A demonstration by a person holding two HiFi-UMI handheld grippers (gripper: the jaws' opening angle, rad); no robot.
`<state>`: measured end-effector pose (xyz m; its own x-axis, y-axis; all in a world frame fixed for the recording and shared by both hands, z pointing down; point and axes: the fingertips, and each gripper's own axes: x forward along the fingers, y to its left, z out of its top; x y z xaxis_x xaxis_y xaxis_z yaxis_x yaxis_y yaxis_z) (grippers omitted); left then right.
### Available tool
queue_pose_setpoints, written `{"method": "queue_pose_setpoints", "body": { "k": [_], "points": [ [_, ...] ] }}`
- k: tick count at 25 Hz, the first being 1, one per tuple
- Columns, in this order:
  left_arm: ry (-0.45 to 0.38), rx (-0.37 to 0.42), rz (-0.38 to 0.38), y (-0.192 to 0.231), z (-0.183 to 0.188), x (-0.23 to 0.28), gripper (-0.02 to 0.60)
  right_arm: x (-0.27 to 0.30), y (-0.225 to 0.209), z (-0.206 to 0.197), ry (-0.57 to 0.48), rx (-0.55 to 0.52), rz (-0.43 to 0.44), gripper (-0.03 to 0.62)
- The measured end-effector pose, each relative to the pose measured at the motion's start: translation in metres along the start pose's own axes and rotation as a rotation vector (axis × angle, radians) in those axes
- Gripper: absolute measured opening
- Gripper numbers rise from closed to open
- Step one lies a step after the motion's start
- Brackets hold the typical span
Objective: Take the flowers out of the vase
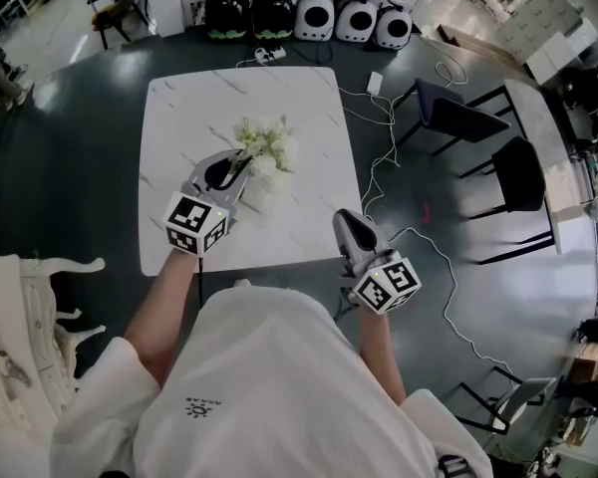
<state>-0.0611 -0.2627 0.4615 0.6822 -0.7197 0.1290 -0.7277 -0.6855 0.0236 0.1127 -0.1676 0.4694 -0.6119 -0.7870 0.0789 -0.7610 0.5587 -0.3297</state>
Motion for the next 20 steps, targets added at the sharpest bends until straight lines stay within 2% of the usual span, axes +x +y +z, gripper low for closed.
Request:
{"method": "queue_pose_setpoints", "body": {
  "k": [7, 20],
  "points": [
    [-0.060, -0.077, 0.023, 0.005, 0.019, -0.006, 0.052, -0.001, 0.000, 0.001, 0.000, -0.002, 0.012, 0.026],
    [-0.145, -0.102, 0.057, 0.001, 0.058, -0.018, 0.051, -0.011, 0.002, -0.001, -0.010, -0.002, 0.034, 0.026]
  ]
}}
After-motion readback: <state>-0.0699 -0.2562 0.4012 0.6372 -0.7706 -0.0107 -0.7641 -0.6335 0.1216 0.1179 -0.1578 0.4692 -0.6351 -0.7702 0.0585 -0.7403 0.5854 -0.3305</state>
